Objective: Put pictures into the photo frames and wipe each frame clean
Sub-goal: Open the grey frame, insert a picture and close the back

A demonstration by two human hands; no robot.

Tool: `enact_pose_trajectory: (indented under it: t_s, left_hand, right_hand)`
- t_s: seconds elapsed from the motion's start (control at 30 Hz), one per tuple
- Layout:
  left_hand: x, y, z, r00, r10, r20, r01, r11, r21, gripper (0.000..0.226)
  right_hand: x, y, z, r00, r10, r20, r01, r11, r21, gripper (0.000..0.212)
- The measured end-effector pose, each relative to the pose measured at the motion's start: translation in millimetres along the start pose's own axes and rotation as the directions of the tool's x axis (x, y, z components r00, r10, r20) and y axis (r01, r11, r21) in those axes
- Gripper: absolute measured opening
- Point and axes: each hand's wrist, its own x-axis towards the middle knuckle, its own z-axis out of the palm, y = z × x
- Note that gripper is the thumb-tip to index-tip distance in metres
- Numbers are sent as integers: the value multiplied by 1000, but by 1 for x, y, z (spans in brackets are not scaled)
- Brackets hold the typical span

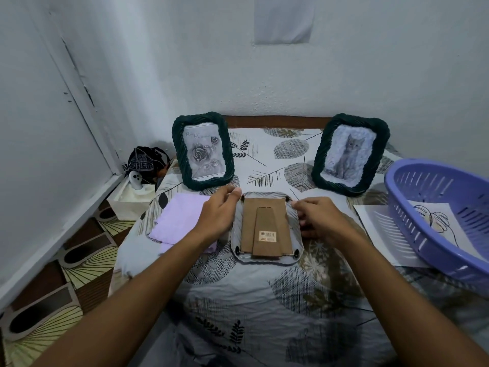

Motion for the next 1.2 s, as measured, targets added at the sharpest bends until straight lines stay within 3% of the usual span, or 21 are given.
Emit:
enact_pose_trajectory:
  t_s: [0.17,0.27,0.33,0.43,0.53,0.63,0.73,0.9,1.2]
  left_hand:
    - [0,3,6,999,4,43,-4,1000,0,30]
    - [6,2,5,998,12,54,-15,999,51,17]
    - [15,1,3,998,48,48,-56,983,174,10]
    - [37,2,-3,985,151,84,-173,878,447,20]
    - [60,4,-6,953,186,241,-292,777,558,26]
    - [76,5,-3,881,201,428,-442,673,593,27]
    - [85,6,-2,832,201,517,-521,604,603,23]
    - [92,5,0,822,239,517,-545,594,592,20]
    - [97,-3,-1,846,241,476,-492,697,521,19]
  right_hand:
    - [-3,2,-12,1000,0,17,1,1000,-9,15]
    - [-3,2,-15,1000,-7,17,8,999,-45,13]
    - [4,3,-17,996,-84,-33,76,980,-184,12]
    - [19,-4,-19,957,-274,-96,212,885,-414,24]
    - [37,-14,-20,927,-374,6,321,787,-527,23]
    - [55,-17,-20,926,-338,172,368,696,-617,20]
    - [65,-18,-22,914,-322,247,403,653,-641,20]
    - [71,-25,-31,900,-273,339,431,667,-608,21]
    - [74,-20,-30,907,-296,301,418,726,-547,10]
